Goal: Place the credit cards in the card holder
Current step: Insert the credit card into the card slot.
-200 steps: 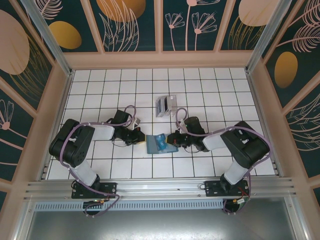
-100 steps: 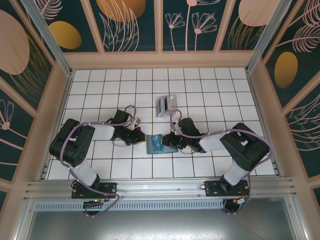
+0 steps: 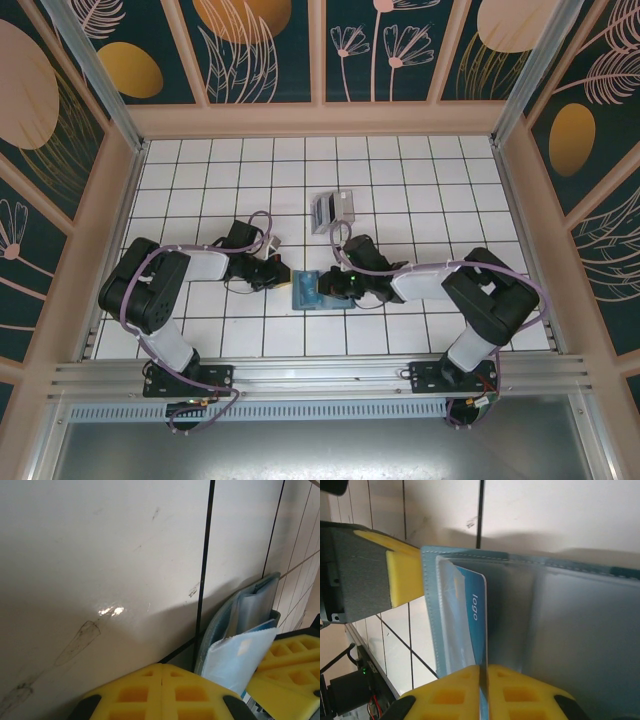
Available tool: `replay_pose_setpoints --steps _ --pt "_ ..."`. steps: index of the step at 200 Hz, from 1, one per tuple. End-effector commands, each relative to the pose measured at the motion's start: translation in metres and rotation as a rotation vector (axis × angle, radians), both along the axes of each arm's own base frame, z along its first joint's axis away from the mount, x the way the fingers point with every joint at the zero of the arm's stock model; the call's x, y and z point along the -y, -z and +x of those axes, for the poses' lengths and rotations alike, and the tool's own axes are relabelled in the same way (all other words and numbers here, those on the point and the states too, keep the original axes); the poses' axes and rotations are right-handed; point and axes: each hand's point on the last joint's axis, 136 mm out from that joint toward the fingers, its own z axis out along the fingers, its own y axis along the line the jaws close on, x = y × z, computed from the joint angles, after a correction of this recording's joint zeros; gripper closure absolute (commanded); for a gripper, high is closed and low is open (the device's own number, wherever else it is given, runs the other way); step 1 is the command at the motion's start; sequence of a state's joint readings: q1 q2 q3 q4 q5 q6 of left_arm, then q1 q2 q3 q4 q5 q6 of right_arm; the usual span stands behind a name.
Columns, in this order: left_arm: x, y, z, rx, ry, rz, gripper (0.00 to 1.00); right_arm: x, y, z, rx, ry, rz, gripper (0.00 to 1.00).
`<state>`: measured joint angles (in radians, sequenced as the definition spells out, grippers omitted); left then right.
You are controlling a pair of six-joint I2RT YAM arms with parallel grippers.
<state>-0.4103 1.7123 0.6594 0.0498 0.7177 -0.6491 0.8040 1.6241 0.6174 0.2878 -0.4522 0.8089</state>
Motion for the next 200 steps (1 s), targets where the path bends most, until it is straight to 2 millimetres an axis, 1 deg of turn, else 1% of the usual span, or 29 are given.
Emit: replay_pose_setpoints --steps 1,29,46,66,91,100,106,115,130,143,168,191,200 --pt "-0.002 0.014 -0.008 -0.025 -0.007 0.029 0.98 -0.01 -0.001 0.0 0.021 -0.033 -0.02 0.9" --pt "-0.001 0.014 -0.007 -0.03 -0.01 0.019 0.98 -0.021 0.001 -0.003 0.005 -0.06 -0.011 0.89" --pt "0.0 0.013 -0.007 -0.032 -0.009 0.017 0.98 -0.024 0.002 -0.005 -0.002 -0.068 -0.019 0.83" --pt "-0.001 0.014 -0.007 -0.032 -0.012 0.024 0.98 -0.019 0.002 -0.001 0.004 -0.032 -0.045 0.78" --pt "-0.004 0.016 -0.008 -0.032 -0.016 0.037 0.99 -0.015 -0.008 0.001 0.027 -0.009 -0.049 0.76" --pt "-0.004 0.017 -0.009 -0.033 -0.016 0.038 0.99 -0.012 -0.011 0.003 0.034 0.003 -0.062 0.74" --pt "-0.004 0.018 -0.009 -0.035 -0.016 0.039 0.99 -0.01 -0.013 0.004 0.039 0.012 -0.075 0.71" --pt "-0.004 0.017 -0.008 -0.031 -0.016 0.037 0.99 -0.004 -0.013 0.006 0.045 0.031 -0.114 0.68" --pt "-0.004 0.017 -0.007 -0.028 -0.017 0.037 0.98 0.01 -0.007 0.01 0.057 0.062 -0.204 0.65" --pt "-0.003 0.019 -0.007 -0.03 -0.017 0.037 0.98 0.016 -0.008 0.011 0.068 0.071 -0.24 0.62" --pt "-0.001 0.019 -0.005 -0.029 -0.014 0.03 0.97 0.022 -0.021 0.015 0.104 0.091 -0.243 0.61" --pt "-0.001 0.02 -0.004 -0.029 -0.019 0.025 0.94 0.037 -0.037 0.032 0.177 0.143 -0.347 0.59" --pt "0.0 0.019 -0.004 -0.028 -0.019 0.021 0.92 0.04 -0.042 0.038 0.191 0.148 -0.366 0.59"
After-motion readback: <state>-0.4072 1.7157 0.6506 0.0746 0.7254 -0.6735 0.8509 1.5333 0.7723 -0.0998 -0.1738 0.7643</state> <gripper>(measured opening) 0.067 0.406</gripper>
